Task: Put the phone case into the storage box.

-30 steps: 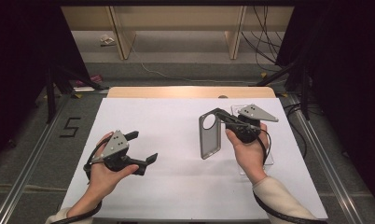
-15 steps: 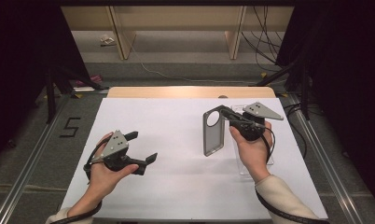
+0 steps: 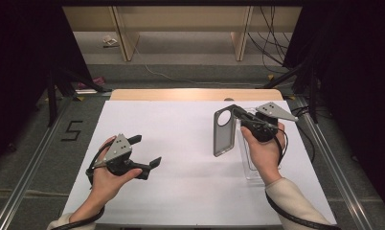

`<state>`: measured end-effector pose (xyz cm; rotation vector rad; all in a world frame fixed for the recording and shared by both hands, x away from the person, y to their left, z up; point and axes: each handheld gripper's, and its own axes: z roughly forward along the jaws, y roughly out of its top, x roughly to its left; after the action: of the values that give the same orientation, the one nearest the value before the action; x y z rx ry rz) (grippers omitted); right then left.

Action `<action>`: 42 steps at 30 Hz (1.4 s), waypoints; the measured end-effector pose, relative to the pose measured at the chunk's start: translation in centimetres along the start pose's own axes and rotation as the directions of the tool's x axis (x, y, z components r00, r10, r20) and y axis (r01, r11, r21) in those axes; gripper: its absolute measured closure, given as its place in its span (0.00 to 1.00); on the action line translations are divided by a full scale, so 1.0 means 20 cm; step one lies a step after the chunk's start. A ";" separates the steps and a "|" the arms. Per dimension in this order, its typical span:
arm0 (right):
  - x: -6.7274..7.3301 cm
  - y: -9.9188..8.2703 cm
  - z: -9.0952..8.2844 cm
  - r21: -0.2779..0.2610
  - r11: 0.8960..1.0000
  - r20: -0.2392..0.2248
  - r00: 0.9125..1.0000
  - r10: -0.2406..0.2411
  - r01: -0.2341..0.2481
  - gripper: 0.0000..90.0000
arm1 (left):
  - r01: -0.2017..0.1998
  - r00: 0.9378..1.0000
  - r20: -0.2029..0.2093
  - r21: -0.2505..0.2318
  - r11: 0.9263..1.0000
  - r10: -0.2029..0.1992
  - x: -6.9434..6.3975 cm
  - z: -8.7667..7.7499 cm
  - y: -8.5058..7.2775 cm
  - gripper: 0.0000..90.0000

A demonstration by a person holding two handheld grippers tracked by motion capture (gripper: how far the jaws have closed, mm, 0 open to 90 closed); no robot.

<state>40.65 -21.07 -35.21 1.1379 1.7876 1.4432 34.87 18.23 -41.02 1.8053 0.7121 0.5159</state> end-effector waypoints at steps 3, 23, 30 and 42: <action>-0.01 0.01 -0.01 -0.005 1.000 0.006 1.000 0.000 0.000 0.99 | 0.001 1.000 0.000 -0.002 1.000 -0.001 0.00 0.00 0.00 0.00; -0.09 0.04 -0.04 -0.033 0.999 0.045 0.999 0.024 -0.022 0.99 | 0.002 1.000 -0.002 -0.004 1.000 -0.002 0.00 0.00 0.00 0.00; -0.12 0.05 -0.06 -0.045 0.999 0.060 0.998 0.032 -0.030 0.99 | 0.007 1.000 -0.003 -0.007 1.000 -0.007 0.00 0.00 0.00 0.00; -0.15 0.06 -0.07 -0.054 0.998 0.081 0.996 0.043 -0.038 0.99 | 0.005 1.000 -0.003 -0.004 1.000 -0.005 0.01 0.00 0.00 0.00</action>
<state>41.22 -24.39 -33.86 1.1956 1.6699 1.4368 34.93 18.34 -41.05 1.7985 0.7174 0.5166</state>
